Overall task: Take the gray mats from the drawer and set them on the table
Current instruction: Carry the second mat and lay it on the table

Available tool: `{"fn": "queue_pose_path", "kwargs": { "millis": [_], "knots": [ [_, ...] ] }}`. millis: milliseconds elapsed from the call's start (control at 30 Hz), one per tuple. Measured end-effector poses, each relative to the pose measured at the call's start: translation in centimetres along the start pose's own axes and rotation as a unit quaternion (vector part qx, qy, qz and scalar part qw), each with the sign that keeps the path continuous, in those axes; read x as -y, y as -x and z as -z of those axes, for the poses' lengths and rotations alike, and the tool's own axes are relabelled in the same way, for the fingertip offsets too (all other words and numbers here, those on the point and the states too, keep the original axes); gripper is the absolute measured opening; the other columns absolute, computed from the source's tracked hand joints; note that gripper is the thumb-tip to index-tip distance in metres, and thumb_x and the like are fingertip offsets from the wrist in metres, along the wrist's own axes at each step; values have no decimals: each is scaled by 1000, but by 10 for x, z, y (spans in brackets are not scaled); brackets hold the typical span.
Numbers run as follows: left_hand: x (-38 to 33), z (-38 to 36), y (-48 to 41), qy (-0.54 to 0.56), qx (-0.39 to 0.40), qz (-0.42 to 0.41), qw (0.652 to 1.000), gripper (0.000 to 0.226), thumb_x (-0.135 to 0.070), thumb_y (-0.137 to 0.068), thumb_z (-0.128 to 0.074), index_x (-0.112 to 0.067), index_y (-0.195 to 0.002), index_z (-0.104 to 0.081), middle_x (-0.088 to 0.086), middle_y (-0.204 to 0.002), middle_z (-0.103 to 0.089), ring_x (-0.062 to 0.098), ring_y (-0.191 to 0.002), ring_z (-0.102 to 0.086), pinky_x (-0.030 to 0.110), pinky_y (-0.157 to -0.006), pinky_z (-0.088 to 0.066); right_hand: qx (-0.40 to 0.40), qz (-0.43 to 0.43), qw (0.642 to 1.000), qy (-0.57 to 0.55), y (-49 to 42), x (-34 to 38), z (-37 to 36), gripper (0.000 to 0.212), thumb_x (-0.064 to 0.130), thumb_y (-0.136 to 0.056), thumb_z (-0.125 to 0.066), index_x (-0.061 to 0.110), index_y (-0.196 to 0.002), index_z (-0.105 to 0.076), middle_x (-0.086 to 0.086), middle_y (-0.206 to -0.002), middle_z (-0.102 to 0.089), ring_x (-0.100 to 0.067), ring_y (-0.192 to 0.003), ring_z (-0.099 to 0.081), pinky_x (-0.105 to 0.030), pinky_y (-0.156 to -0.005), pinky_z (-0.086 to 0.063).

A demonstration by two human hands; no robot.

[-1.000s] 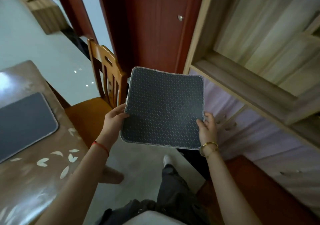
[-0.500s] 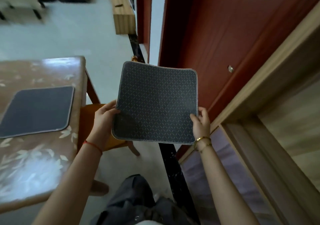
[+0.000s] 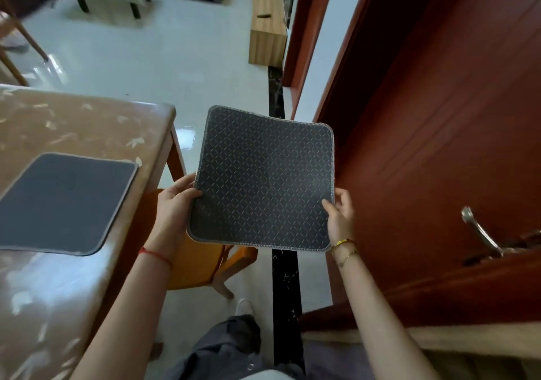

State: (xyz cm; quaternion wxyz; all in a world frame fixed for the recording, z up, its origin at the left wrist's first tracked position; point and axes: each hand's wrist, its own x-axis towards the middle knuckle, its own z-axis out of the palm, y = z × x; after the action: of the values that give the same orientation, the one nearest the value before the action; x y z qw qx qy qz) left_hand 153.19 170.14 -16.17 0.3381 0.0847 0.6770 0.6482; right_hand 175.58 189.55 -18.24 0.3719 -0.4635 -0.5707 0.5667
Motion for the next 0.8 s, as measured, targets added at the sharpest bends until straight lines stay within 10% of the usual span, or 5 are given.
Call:
{"fn": "queue_pose_path", "kwargs": {
  "millis": [800],
  "knots": [
    [-58, -105, -183, 123, -263, 63, 955, 38, 1, -94, -52, -32, -98, -71, 10, -122, -66, 31, -111, -64, 55, -96, -52, 237, -47, 969, 45, -329, 21, -120, 25, -3, -86, -54, 21, -92, -58, -10, -97, -68, -22, -88, -62, -38, -85, -48]
  ]
}}
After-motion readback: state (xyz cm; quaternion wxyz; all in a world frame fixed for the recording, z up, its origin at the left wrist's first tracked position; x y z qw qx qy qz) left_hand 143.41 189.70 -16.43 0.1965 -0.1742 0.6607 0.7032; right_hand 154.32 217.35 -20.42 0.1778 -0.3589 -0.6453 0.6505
